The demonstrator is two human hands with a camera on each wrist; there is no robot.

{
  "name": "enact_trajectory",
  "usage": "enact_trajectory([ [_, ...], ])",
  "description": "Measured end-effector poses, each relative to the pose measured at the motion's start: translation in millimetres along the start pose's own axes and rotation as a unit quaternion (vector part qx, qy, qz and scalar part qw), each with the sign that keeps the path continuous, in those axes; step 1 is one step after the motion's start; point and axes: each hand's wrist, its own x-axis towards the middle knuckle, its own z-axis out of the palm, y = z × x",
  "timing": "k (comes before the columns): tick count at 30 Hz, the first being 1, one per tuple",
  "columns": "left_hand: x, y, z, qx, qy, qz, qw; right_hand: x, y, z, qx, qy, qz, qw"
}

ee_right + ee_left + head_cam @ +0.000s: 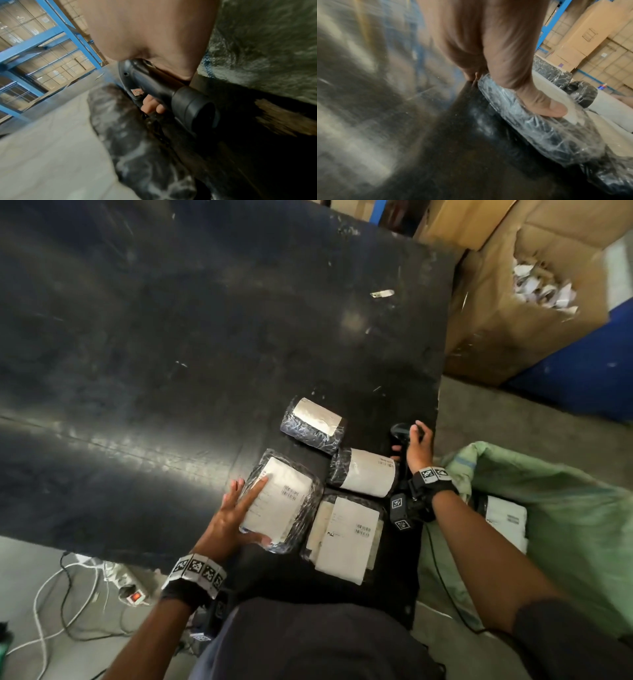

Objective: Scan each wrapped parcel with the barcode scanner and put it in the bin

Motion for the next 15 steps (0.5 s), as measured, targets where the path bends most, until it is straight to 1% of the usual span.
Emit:
enact_trajectory([
  [3, -3, 9, -1, 0.004, 0.016, -0.014, 1.0, 1, 3, -3, -0.015, -0.002, -0.004, 1.0],
  [7, -3, 28, -7, -0.023, 0.044, -0.009, 0.999, 5, 0, -10, -0.036, -0.006, 0.008, 0.999],
  [10, 3, 36, -10, -0.006, 0.036, -0.018, 0.999, 5, -5, -17, -0.034, -0.015, 0.031, 0.999],
  [12, 7, 44, -11, -0.004, 0.03, -0.039, 0.999, 2, -6, -21, -0.029, -0.019, 0.028, 0.999],
  [15, 10, 57, -9, 0.004, 0.076, -0.098, 0.992, -3, -11, -27, -0.011, -0.018, 0.009, 1.0],
])
